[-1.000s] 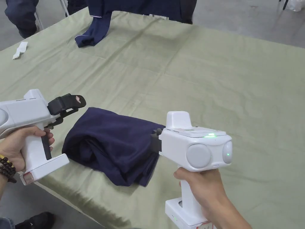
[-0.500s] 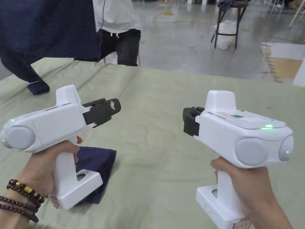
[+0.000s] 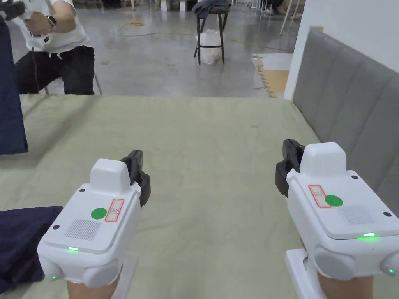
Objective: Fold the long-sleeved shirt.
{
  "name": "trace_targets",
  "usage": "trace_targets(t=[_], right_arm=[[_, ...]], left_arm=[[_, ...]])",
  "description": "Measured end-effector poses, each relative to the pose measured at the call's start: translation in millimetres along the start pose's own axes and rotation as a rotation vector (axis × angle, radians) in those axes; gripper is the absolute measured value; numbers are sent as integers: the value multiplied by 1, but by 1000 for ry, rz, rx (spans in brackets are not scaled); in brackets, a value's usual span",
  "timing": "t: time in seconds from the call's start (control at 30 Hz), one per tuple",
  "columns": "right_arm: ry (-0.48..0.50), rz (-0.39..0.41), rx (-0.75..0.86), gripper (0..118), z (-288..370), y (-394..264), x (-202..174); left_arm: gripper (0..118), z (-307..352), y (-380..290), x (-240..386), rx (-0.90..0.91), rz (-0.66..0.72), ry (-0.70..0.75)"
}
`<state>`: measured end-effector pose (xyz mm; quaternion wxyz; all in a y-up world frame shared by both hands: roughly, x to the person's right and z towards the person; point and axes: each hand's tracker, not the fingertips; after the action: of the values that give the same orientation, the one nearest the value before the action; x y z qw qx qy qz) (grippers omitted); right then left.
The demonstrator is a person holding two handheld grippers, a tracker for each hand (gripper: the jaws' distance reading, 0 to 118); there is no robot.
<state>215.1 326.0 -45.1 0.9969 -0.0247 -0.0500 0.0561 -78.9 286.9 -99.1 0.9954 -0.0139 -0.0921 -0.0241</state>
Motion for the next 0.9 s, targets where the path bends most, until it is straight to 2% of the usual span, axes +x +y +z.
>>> trace_targets(t=[0.13, 0.3, 0.67, 0.83, 0.9], right_arm=[[-39, 22, -15, 0, 12, -33, 4], [-45, -8, -29, 0, 14, -54, 5], [-37, -30, -51, 0, 14, -52, 6], [-40, -32, -51, 0, 16, -50, 6], [-39, -35, -45, 10, 17, -48, 6]], left_arm=[[5, 18, -19, 5, -32, -27, -10], [5, 27, -35, 4, -59, -15, 3], [5, 28, -40, -3, -86, 9, 22], [13, 28, -37, -5, -73, 13, 16], [27, 29, -35, -6, -65, 19, 11]])
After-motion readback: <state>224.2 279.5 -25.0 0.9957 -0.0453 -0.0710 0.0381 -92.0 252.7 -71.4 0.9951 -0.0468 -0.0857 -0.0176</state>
